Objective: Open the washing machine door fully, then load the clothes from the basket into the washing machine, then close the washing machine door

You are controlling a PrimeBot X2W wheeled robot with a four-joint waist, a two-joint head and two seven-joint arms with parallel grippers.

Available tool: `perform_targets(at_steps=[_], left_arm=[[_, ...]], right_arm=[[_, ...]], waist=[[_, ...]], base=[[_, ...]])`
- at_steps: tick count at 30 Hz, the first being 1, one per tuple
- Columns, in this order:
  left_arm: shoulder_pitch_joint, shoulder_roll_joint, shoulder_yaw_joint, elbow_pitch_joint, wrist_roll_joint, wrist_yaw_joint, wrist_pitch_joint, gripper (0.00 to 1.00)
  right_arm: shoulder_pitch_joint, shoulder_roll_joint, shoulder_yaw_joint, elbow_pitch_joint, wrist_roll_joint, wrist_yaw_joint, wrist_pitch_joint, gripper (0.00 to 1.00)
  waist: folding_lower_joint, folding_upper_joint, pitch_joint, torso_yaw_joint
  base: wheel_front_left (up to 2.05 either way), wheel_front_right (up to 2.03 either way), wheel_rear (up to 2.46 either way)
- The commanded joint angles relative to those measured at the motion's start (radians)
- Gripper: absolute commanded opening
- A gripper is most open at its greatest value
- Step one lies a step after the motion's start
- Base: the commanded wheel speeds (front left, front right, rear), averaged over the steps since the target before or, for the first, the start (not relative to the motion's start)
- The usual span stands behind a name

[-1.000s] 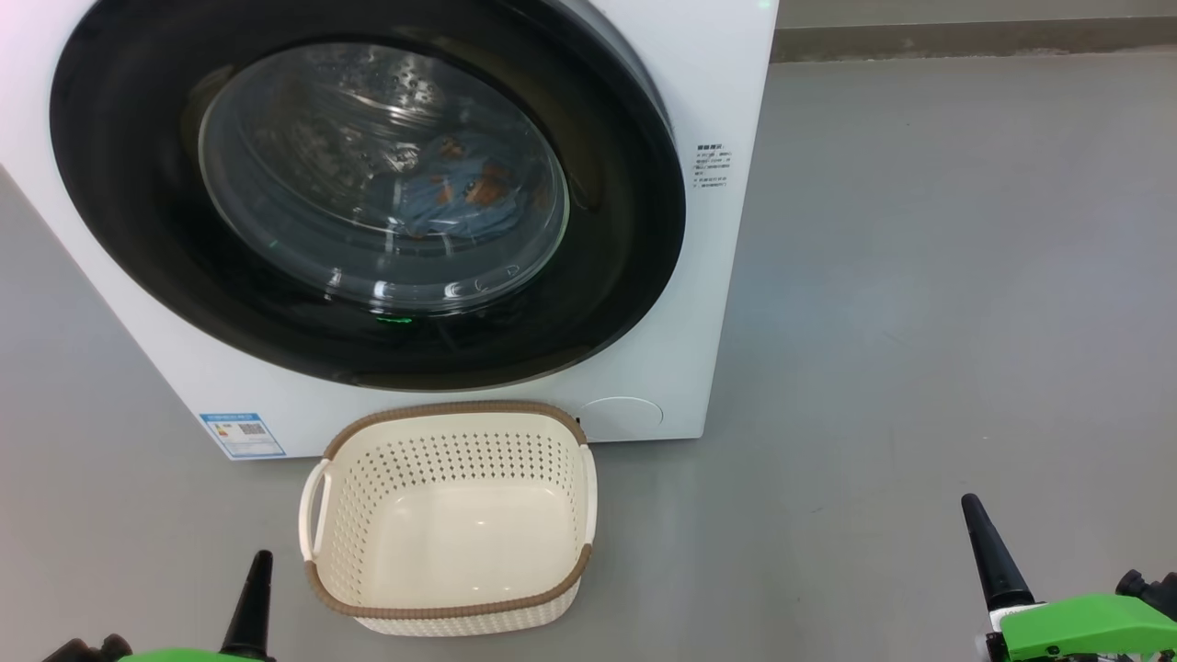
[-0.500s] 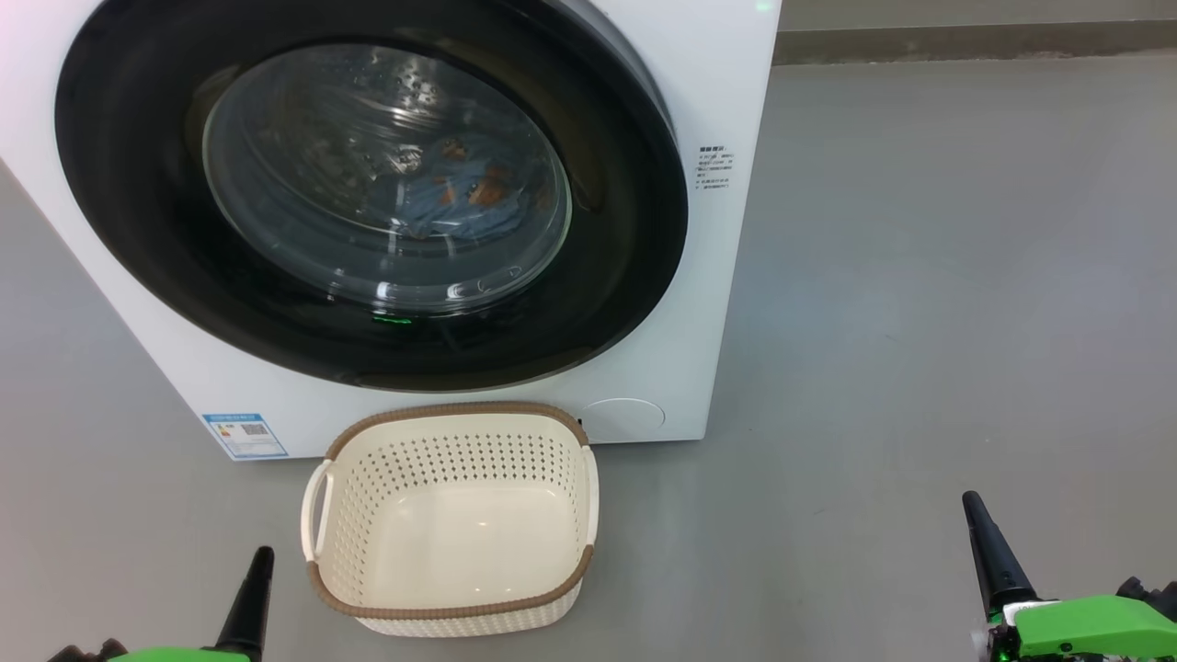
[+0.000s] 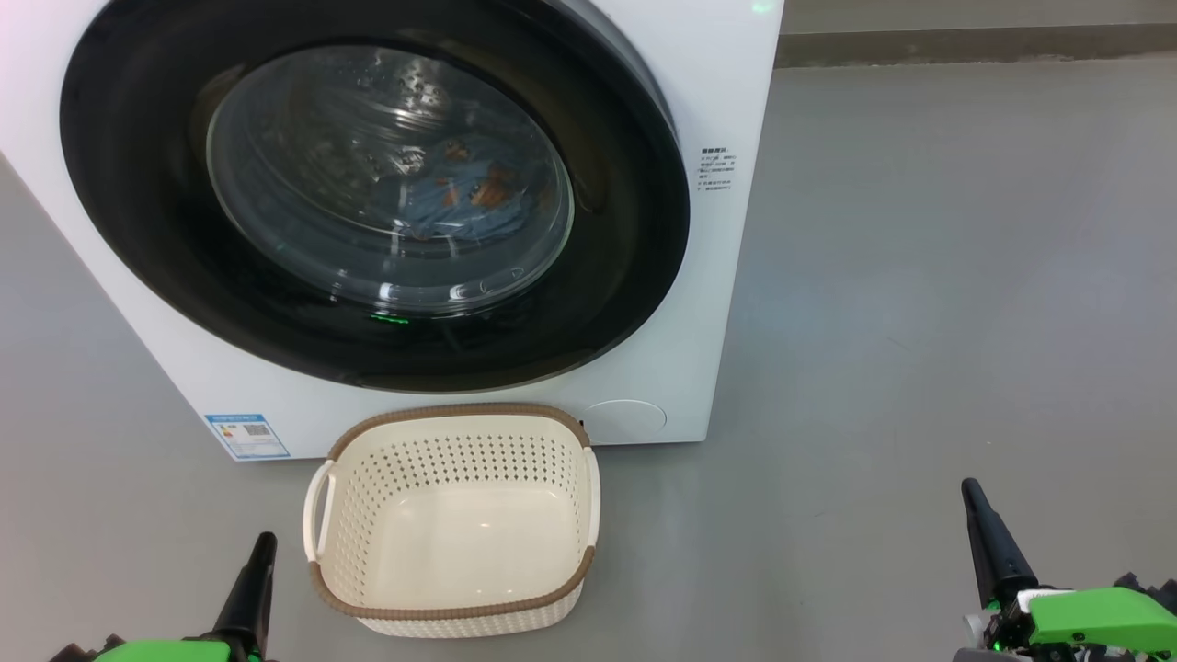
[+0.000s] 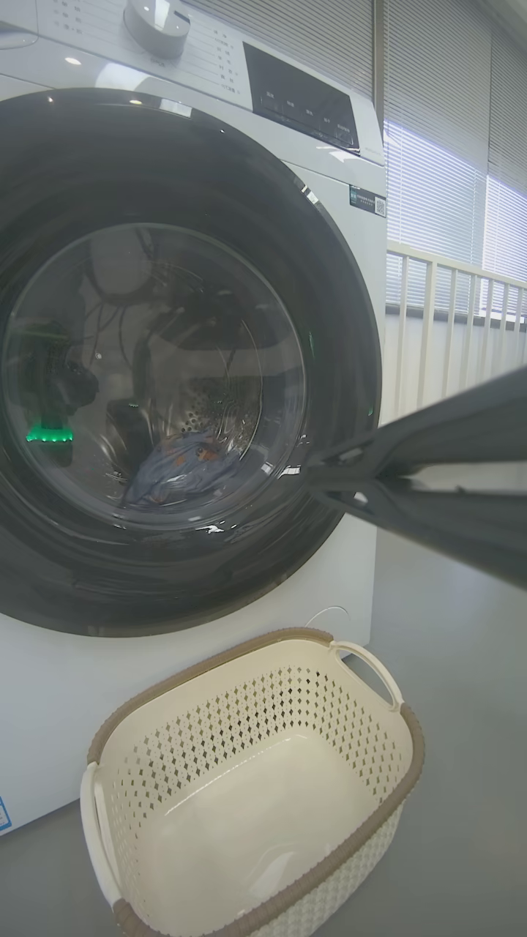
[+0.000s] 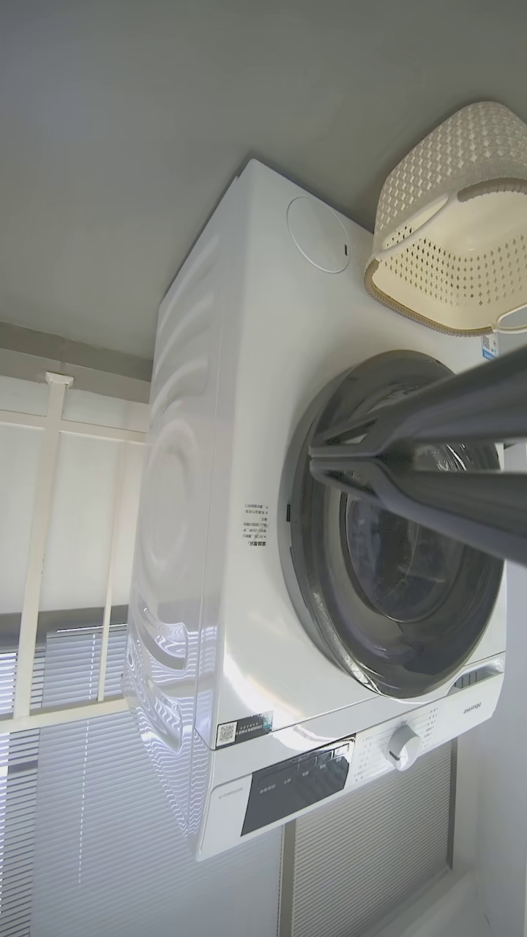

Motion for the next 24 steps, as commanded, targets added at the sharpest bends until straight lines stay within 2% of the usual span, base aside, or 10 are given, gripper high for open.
perform_targets(at_steps=[1,6,24], left_arm=[[-0.052,0.011,0.035,-0.028,-0.026,-0.003,0.010,0.00],[-0.057,0.011,0.039,-0.028,-0.076,-0.003,0.023,0.00],[-0.057,0.011,0.038,-0.028,-0.076,-0.003,0.023,0.00]], right_arm=[[-0.049,0.002,0.013,-0.033,0.027,-0.001,0.012,0.00],[-0.052,0.008,0.008,-0.037,0.067,-0.001,0.026,0.00],[-0.052,0.008,0.008,-0.037,0.067,-0.001,0.026,0.00]], waist=[[0.0000,0.0000,0.000,0.000],[0.0000,0.0000,-0.001,0.001],[0.0000,0.0000,-0.001,0.001]], base=[[0.00,0.00,0.00],[0.00,0.00,0.00],[0.00,0.00,0.00]])
